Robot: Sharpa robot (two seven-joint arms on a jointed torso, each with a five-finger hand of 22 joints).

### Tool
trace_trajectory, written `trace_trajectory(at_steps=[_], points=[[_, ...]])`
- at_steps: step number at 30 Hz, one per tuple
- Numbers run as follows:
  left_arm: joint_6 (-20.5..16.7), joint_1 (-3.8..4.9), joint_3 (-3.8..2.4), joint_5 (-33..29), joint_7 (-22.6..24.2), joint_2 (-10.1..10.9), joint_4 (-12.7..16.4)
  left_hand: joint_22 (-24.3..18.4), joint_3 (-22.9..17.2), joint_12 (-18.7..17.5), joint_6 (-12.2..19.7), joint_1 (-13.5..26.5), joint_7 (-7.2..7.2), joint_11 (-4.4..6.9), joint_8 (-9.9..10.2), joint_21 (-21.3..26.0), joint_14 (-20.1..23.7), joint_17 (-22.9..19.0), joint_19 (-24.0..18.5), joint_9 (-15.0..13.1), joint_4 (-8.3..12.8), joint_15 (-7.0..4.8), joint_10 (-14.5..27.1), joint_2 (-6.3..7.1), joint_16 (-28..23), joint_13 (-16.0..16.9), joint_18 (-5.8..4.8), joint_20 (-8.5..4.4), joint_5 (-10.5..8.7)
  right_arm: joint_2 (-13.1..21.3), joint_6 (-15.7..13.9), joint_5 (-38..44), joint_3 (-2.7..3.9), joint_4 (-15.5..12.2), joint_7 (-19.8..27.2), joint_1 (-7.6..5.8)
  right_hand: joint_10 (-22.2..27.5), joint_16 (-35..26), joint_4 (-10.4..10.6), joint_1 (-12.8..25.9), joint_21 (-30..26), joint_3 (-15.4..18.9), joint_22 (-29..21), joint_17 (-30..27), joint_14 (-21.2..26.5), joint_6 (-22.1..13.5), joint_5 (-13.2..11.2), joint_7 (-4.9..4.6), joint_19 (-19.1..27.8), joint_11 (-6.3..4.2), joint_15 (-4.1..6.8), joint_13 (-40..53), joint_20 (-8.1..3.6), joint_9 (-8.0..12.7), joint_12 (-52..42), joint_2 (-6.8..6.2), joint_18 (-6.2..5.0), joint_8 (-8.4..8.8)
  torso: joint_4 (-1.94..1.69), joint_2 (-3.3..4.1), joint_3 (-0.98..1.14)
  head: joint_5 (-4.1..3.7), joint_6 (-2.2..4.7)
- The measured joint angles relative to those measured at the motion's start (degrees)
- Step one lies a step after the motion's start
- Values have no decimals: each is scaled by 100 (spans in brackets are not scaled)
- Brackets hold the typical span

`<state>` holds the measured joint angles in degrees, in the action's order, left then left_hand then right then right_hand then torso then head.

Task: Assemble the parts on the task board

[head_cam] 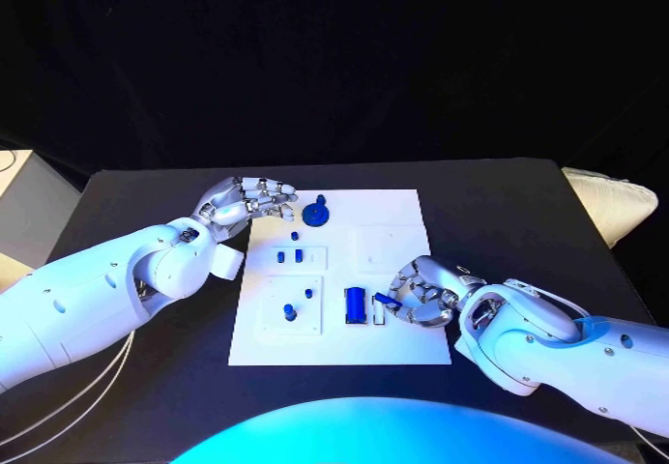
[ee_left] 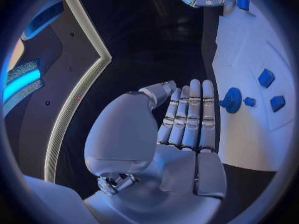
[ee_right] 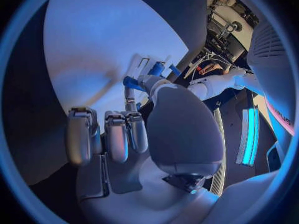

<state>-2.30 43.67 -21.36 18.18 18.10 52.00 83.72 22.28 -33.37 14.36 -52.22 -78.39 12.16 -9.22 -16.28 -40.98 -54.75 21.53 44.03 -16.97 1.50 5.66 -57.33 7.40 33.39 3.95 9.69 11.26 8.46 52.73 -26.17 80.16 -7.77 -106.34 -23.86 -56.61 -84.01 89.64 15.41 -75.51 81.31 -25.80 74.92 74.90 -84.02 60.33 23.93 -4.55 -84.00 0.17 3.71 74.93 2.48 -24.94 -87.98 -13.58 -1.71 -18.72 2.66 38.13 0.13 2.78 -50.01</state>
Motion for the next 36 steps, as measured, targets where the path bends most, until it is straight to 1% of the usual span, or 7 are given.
trace_trajectory(at_steps=[7, 8, 9, 10, 12, 24, 36], points=[[7, -5, -1, -13, 0, -5, 16, 0, 0, 0, 0, 0, 0, 0, 0, 0, 0, 0, 0, 0, 0, 0, 0, 0, 0, 0, 0, 0, 0, -93, 89, -28, 0, 74, -111, 6, 0, 0, 89, 333, 0, 59, -1, 0, 0, 0, 68, 0, 0, 0, 0, 0, 0, -32, 0, 2, 0, -37, 3, -1, 1, -8, 0], [9, -5, -1, -14, 0, -5, 19, 0, 0, 0, 0, 0, 0, 0, 0, 0, 0, 0, 0, 0, 0, 0, 0, 0, 0, 0, 0, 0, 0, -102, 98, -29, 0, 76, -129, 6, 0, 0, 117, 421, 0, 92, 0, 0, 0, 3, -43, 3, 0, 0, 0, 0, 0, -32, 0, 13, 0, -48, 3, -1, 1, -8, 0], [10, -6, -1, -16, 0, -5, 22, 1, 0, 0, 0, 0, 0, 0, 0, 0, 0, 0, 0, 0, 0, 0, 0, 0, 0, 0, 0, 0, 0, -114, 110, -31, 0, 78, -152, 7, 0, 0, 121, 613, 0, 186, -1, 0, 0, 9, -341, 9, 0, 0, 0, 0, 0, -32, 0, 56, 0, -80, 3, -1, 0, -8, 0], [11, -6, -1, -17, 0, -5, 23, 0, 0, 0, 0, 0, 0, 0, 0, 0, 0, 0, 0, 0, 0, 0, 0, 0, 0, 0, 0, 0, 0, -121, 117, -31, 0, 79, -170, 7, 0, 0, 119, 730, 0, 252, -1, 0, 0, 3, -514, 2, 0, 0, 0, -1, 0, -28, 0, 84, 0, -81, 3, -1, -1, -8, 0], [13, -6, -1, -21, 0, -4, 24, 1, 0, 0, 0, 0, 0, 0, 0, 0, 0, 0, 0, 0, 0, 0, 0, 0, 0, 0, 0, 0, 0, -136, 124, -32, -1, 80, -209, 7, 0, 0, 120, 897, 0, 362, -1, 0, 0, -6, -646, -6, 0, 0, 0, -1, 0, -17, -20, 113, 0, -82, 2, -1, -1, -8, 0], [19, -7, -1, -42, 2, 3, 27, 1, 0, 0, 0, 0, 0, 0, 0, 0, 0, 0, 0, 0, 0, 0, 0, 0, 0, 0, 0, 0, 0, -170, 144, -31, -1, 54, -335, 8, 0, 0, 127, 1036, 67, 478, -1, 0, 0, -6, -651, -6, 0, 0, 0, -2, 0, -13, -67, 109, 0, -81, 5, -5, 0, 8, 0], [26, -8, -1, -52, 2, 3, 25, -6, 0, 0, 21, 16, 21, 22, 0, 22, 0, 0, 0, 1, 0, 0, 21, -16, 0, 0, 0, 0, 0, -214, 377, -31, -7, 91, -408, 14, 0, 0, 80, 1037, 67, 525, -1, 0, 1, -6, -617, -6, 0, 0, 0, -2, 0, -13, -94, 107, 0, -80, 6, -5, 3, -4, 0]])
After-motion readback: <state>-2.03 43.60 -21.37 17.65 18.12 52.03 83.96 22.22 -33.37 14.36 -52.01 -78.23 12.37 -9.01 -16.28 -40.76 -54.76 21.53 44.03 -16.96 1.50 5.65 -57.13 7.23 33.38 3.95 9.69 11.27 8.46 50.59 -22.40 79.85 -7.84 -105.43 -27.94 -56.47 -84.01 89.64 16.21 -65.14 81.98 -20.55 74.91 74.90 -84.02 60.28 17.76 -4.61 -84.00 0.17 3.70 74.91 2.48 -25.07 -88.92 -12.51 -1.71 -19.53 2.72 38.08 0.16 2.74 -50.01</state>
